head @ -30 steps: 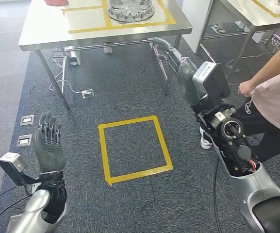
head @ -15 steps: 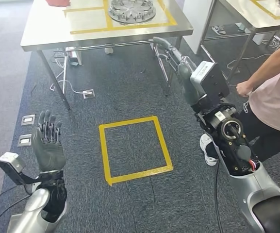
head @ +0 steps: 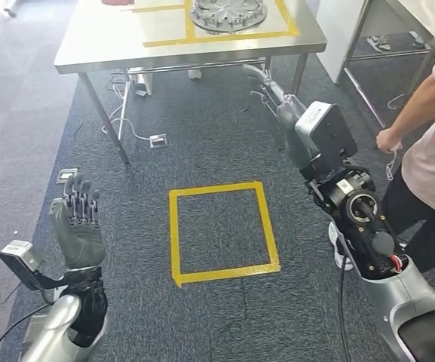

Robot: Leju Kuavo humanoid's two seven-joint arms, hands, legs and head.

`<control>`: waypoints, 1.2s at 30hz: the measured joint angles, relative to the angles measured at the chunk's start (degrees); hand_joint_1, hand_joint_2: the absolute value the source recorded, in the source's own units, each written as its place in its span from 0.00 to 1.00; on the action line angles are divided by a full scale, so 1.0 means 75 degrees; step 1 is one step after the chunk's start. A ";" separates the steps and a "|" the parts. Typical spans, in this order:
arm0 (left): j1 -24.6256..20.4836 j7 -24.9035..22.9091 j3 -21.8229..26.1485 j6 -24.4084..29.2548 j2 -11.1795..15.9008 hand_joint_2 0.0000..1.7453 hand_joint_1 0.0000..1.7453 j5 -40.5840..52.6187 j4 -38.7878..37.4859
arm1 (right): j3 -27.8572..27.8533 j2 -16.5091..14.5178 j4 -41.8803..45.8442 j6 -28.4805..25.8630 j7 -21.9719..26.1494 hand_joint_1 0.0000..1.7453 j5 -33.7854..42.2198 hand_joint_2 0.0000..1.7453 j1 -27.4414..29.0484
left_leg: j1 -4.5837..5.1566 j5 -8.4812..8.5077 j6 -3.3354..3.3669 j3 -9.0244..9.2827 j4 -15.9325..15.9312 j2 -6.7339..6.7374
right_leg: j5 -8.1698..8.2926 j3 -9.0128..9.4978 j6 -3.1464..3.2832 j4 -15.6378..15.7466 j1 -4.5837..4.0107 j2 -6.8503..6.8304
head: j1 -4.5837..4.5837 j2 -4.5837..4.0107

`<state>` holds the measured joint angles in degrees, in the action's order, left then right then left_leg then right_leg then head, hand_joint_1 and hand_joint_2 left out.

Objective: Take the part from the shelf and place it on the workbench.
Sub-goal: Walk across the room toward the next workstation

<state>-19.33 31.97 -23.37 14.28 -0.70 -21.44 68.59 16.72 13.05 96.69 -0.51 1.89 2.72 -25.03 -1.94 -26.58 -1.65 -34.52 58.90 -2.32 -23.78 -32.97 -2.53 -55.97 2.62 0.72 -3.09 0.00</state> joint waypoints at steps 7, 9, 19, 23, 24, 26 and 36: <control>0.0106 -0.0062 0.0000 0.0001 0.0000 0.00 0.00 0.0023 0.0006 | -0.0005 0.0004 0.0121 -0.0010 -0.0058 0.00 0.0069 0.00 0.0099 | 0.0263 0.0164 0.0414 -0.0574 0.0665 0.0472 | -0.0104 0.0102 0.0214 0.0011 -0.0290 -0.0628 | 0.0046 0.0000; 0.0081 -0.0075 0.0000 0.0010 -0.0004 0.00 0.00 0.0034 0.0020 | -0.0012 0.0004 0.0160 -0.0011 -0.0069 0.00 0.0085 0.00 0.0099 | 0.0428 0.0459 0.0602 -0.0120 -0.0260 0.0796 | -0.0144 0.0145 0.0218 0.0019 -0.0366 -0.0790 | 0.0037 0.0000; 0.0110 -0.0152 0.0000 0.0159 -0.0036 0.00 0.00 0.0103 0.0052 | -0.0029 0.0014 0.0181 0.0083 -0.0031 0.00 0.0084 0.00 0.0107 | 0.0348 0.0631 0.0663 0.0060 -0.0713 -0.0013 | -0.1190 -0.0865 -0.0053 -0.2179 -0.0307 -0.0141 | -0.0093 0.0000; 0.0116 -0.0164 0.0001 0.0158 -0.0037 0.00 0.00 0.0110 0.0056 | -0.0034 0.0014 0.0148 0.0094 0.0026 0.00 0.0085 0.00 0.0099 | 0.0300 0.0577 0.0579 0.0029 -0.0574 -0.0483 | -0.0255 -0.0308 -0.0137 -0.0781 -0.0158 0.0211 | -0.0117 0.0000; 0.0109 -0.0172 0.0001 0.0152 -0.0039 0.00 0.00 0.0111 0.0058 | -0.0037 0.0014 0.0145 0.0094 0.0036 0.00 0.0086 0.00 0.0096 | 0.0290 0.0562 0.0534 -0.0015 -0.0513 -0.0593 | -0.0115 -0.0122 -0.0147 -0.0362 -0.0113 0.0398 | -0.0119 0.0000; 0.0090 -0.0185 0.0001 0.0136 -0.0039 0.00 0.00 0.0114 0.0063 | -0.0050 0.0014 0.0141 0.0094 0.0042 0.00 0.0086 0.00 0.0101 | 0.0261 0.0577 0.0436 -0.0114 -0.0459 -0.0787 | -0.0122 0.0000 -0.0123 -0.0080 -0.0094 0.0578 | -0.0116 0.0000; 0.0000 -0.0208 0.0000 -0.0007 -0.0006 0.00 0.00 0.0082 0.0062 | -0.0079 0.0014 0.0146 0.0090 0.0034 0.00 0.0085 0.00 0.0016 | 0.0213 -0.0041 0.0169 -0.1301 0.1524 0.0292 | -0.0165 0.0133 0.0174 0.0020 -0.0112 -0.0498 | 0.0051 0.0000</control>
<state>-19.33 30.41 -23.36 14.22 -0.74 -20.82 69.05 16.13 13.16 97.79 0.16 2.14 3.36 -24.92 -0.35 -26.89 -0.39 -44.28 70.33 -0.13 -25.02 -31.97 -1.22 -55.82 1.78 -3.02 -2.70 0.00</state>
